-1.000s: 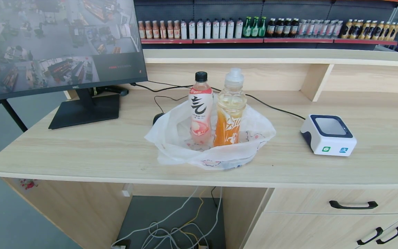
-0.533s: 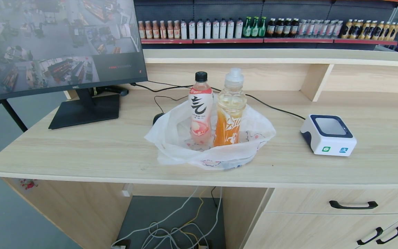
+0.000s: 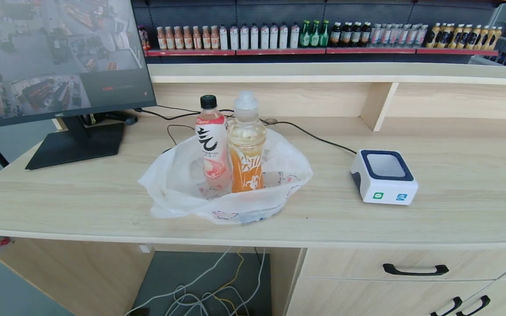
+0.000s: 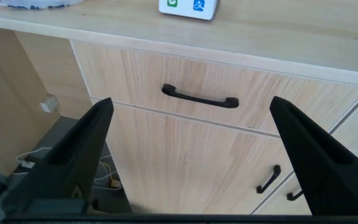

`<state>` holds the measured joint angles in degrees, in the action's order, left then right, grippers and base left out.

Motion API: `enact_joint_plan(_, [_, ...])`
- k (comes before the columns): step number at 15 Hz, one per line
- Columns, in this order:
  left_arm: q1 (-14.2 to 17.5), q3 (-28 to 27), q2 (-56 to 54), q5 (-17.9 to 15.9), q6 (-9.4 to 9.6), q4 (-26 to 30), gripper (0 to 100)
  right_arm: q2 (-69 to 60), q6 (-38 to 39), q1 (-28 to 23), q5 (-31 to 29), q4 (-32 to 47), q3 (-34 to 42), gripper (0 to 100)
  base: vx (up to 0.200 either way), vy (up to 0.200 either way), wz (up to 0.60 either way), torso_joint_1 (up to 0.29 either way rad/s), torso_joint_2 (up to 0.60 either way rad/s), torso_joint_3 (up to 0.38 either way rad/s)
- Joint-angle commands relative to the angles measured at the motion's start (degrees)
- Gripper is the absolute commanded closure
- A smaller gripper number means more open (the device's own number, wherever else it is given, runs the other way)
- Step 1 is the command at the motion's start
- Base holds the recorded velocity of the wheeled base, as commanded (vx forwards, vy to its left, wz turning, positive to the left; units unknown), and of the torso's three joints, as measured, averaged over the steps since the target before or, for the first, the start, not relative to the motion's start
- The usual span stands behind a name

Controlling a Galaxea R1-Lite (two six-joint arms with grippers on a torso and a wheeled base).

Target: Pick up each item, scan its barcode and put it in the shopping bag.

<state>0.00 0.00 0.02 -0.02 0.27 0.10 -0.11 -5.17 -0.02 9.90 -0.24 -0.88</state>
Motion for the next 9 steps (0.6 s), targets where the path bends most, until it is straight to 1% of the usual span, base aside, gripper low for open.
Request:
enact_joint_plan(1, [0.0,0.0,-0.02,0.02,0.0,-0.01,0,0.11,-0.02,0.02,0.03,-0.02,0.0,0,0.0,-0.2,0.0,0.002,0.0,-0.007])
enact_joint_plan(9, [0.0,0.0,-0.02,-0.06,0.0,-0.01,0,0.11,-0.02,0.02,0.03,-0.02,0.0,0,0.0,-0.2,0.0,0.002,0.0,0.002])
